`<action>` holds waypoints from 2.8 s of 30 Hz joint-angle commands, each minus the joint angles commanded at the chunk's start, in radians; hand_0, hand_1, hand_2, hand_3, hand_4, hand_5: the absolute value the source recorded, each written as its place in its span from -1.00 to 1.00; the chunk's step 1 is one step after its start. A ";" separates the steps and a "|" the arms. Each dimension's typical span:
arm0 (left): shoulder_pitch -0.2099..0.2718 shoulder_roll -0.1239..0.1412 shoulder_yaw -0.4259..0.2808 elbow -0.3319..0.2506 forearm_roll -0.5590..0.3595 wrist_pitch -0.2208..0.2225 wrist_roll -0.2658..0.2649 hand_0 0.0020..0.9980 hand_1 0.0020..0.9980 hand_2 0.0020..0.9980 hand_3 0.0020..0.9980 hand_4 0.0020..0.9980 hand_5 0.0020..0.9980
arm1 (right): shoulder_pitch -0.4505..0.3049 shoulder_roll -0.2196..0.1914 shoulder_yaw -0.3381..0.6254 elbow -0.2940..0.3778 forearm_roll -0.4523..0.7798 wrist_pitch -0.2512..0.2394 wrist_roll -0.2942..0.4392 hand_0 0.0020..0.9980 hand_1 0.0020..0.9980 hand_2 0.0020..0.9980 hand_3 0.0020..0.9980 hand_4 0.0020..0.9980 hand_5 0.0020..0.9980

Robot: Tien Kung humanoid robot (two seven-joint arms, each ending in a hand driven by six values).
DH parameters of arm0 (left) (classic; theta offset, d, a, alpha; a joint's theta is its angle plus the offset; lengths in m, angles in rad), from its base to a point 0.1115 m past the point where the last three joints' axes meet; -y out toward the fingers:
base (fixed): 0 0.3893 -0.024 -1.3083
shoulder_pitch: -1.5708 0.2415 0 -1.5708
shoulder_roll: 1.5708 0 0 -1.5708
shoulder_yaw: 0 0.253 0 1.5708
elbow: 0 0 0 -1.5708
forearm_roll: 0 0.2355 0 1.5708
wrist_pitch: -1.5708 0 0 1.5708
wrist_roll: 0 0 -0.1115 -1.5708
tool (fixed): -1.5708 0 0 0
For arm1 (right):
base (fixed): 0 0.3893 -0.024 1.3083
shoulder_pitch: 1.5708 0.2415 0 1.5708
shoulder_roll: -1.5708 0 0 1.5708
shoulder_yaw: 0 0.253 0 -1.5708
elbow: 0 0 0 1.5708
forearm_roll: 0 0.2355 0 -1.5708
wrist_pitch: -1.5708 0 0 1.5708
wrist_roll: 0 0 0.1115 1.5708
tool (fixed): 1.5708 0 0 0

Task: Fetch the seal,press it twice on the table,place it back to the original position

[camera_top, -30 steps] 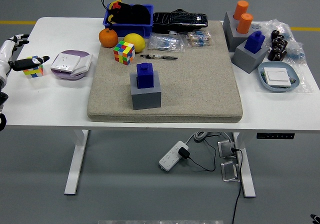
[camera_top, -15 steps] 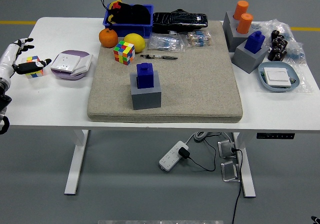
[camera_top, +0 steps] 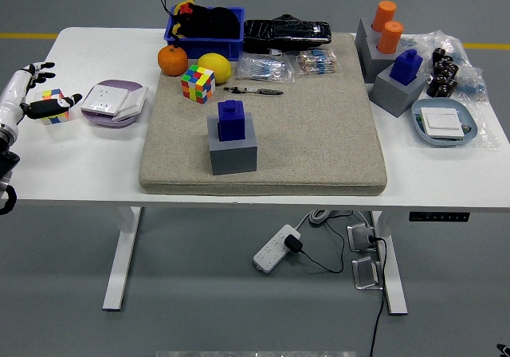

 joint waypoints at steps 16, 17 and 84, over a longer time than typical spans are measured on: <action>-0.006 0.007 -0.014 -0.004 0.009 0.013 -0.010 0.72 0.67 0.63 0.74 0.72 -0.46 | -0.002 -0.002 -0.004 0.001 -0.002 0.003 0.000 0.62 0.42 0.35 0.37 0.45 0.00; -0.007 0.008 -0.013 -0.003 0.008 0.014 -0.011 0.72 0.67 0.63 0.74 0.72 -0.46 | 0.000 -0.003 -0.004 0.002 -0.001 0.003 0.000 0.62 0.42 0.35 0.37 0.45 0.00; -0.010 0.009 0.007 -0.002 0.004 0.018 -0.012 0.72 0.67 0.65 0.72 0.63 -0.42 | -0.001 -0.008 -0.017 0.001 0.005 0.002 -0.009 0.63 0.43 0.37 0.37 0.46 0.02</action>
